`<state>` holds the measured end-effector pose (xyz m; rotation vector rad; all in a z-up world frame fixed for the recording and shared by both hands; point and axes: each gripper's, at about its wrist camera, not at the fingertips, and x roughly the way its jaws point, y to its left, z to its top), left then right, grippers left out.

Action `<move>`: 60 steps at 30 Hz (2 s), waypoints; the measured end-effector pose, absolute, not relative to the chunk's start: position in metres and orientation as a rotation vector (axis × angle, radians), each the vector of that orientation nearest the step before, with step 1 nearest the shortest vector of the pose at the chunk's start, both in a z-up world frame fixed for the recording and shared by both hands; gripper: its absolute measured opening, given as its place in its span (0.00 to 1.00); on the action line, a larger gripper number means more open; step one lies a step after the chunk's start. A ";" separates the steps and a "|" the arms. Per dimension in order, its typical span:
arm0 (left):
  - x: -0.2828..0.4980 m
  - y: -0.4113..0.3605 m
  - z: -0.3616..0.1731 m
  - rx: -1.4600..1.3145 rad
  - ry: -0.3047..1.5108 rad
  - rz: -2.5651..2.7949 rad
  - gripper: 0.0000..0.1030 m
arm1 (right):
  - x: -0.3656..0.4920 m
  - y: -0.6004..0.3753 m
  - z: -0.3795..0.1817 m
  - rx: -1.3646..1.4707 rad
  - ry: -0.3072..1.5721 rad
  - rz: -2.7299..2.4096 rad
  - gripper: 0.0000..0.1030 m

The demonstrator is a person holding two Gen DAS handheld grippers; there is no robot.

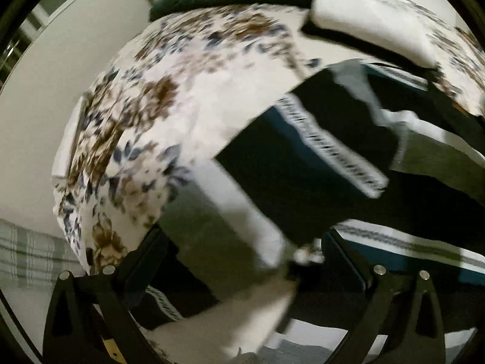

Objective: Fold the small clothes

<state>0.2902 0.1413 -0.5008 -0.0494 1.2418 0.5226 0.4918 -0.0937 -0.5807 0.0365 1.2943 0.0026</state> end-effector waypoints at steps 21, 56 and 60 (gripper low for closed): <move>0.237 0.222 -0.497 -0.190 1.284 0.559 1.00 | 0.423 -0.025 -0.594 0.246 1.458 0.262 0.58; 0.095 0.346 -0.625 -1.176 1.129 0.641 0.94 | 0.343 -0.085 -0.650 0.240 1.616 0.025 0.67; 0.120 0.353 -0.607 -1.166 1.072 0.602 0.12 | 0.344 -0.072 -0.655 0.200 1.623 0.029 0.67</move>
